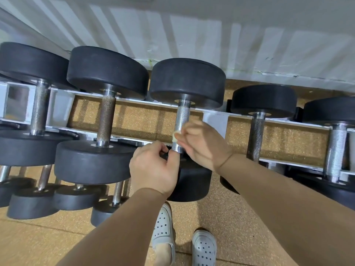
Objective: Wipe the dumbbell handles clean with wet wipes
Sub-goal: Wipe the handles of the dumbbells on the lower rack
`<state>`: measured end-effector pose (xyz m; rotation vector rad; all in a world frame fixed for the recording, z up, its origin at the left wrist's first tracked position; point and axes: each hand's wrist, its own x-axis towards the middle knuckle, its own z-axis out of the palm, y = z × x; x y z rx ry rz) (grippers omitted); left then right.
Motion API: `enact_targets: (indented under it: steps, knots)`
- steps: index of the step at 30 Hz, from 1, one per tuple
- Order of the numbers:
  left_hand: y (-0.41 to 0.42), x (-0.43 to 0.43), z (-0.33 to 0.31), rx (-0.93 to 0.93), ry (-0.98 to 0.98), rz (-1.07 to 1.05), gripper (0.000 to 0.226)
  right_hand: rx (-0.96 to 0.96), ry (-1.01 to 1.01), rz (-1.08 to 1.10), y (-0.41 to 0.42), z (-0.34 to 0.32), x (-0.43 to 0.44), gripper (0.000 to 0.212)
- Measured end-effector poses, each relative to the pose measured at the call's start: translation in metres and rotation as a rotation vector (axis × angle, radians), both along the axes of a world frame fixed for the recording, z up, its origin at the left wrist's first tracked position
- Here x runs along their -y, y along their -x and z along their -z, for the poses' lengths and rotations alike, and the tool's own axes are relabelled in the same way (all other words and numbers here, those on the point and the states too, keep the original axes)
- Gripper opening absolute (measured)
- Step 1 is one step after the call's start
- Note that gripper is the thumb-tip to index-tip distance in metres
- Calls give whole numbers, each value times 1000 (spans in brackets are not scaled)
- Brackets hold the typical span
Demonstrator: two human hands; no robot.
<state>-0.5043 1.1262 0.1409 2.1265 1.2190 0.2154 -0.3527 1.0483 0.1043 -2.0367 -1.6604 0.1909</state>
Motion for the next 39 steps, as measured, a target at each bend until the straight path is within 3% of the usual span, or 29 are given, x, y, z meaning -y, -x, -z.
enact_targets:
  steps: [2,3,6,8,10,12,14,16,18,19,22,24,26,29,32,34,36,39]
  knots:
    - [0,0,0,-10,6,1,39,142,-1,-112,-4,4,3,31]
    - [0,0,0,-22,9,-1,35,104,2,-81,-10,8,-2,32]
    - [-1,1,-2,-37,20,-11,32,-166,30,212,-19,0,-22,22]
    - [-2,1,-2,-36,11,-11,30,-358,81,409,-20,-6,-23,30]
    - [-1,1,-1,-39,14,-11,29,-470,119,457,-14,1,-13,28]
    - [-1,1,-1,-32,4,-4,32,-253,35,168,-1,5,1,27]
    - [-1,1,0,-18,-8,1,37,-43,127,-90,-5,-4,-8,19]
    - [-1,1,1,-24,-12,5,35,-93,195,20,-21,-6,-21,20]
    - [0,1,2,-20,-25,0,37,-136,136,269,-26,-12,-37,11]
    - [1,0,1,-13,-36,-2,40,-151,114,286,-23,-8,-39,14]
    - [2,0,3,-6,-59,29,46,-107,118,157,-9,-5,-19,28]
    - [3,-2,4,-27,-72,38,46,-118,199,3,-1,-8,-7,19]
    - [2,-2,3,-62,-69,38,43,22,230,-200,-5,-9,-12,11]
    - [3,-1,1,-62,-19,41,35,131,107,-24,-26,-6,-31,10]
    - [2,1,-2,-21,-11,10,30,26,81,225,-20,-12,-38,24]
    - [1,1,-3,-11,-37,16,30,2,127,84,0,-10,-26,26]
    - [2,-1,-3,5,-50,23,28,-43,307,-135,9,-16,-16,32]
    - [3,-1,-2,30,-27,7,24,145,387,-188,-13,-18,-24,39]
